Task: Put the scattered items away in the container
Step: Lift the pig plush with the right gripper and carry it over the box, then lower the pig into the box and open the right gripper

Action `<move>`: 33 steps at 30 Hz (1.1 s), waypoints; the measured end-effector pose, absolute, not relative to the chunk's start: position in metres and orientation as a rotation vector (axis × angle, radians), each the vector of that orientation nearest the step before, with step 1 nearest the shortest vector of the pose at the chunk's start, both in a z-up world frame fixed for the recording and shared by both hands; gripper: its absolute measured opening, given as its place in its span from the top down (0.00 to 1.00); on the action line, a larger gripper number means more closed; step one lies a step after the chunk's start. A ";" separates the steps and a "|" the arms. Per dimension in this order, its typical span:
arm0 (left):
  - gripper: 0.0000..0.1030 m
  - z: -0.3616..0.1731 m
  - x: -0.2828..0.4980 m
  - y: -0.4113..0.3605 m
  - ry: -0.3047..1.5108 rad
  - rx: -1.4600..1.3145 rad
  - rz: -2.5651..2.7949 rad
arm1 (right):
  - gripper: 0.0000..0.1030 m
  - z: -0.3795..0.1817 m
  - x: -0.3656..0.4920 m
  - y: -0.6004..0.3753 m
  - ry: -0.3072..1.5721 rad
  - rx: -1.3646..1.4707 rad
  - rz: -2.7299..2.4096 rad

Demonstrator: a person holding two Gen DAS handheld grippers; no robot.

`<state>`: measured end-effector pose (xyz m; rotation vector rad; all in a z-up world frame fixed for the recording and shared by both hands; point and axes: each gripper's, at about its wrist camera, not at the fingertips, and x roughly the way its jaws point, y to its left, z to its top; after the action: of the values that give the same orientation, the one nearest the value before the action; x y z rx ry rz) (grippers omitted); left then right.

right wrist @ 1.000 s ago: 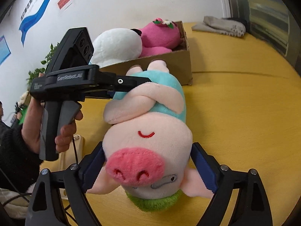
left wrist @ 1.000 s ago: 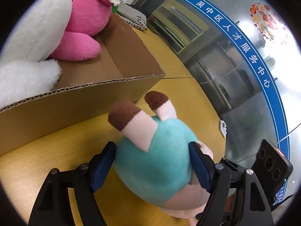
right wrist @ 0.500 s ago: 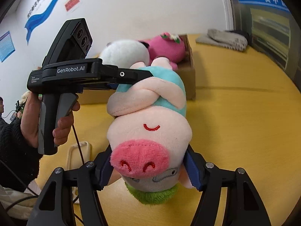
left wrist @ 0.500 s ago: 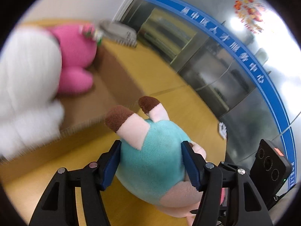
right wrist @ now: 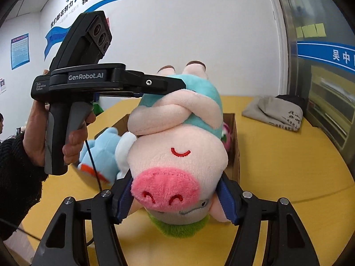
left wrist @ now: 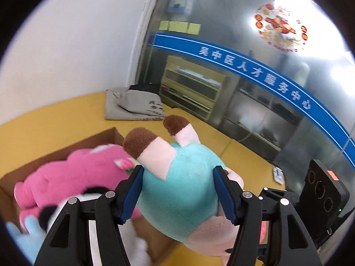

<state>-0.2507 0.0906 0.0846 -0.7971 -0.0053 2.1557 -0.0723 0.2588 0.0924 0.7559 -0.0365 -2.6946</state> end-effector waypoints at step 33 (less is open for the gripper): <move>0.29 -0.040 -0.329 0.133 0.266 -1.214 2.037 | 0.54 0.033 -0.164 0.258 0.032 1.124 -2.557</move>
<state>-0.3289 0.1335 -0.0401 -1.2138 0.2657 2.0370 -0.1644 0.2579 0.0329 1.1238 0.0322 -2.5573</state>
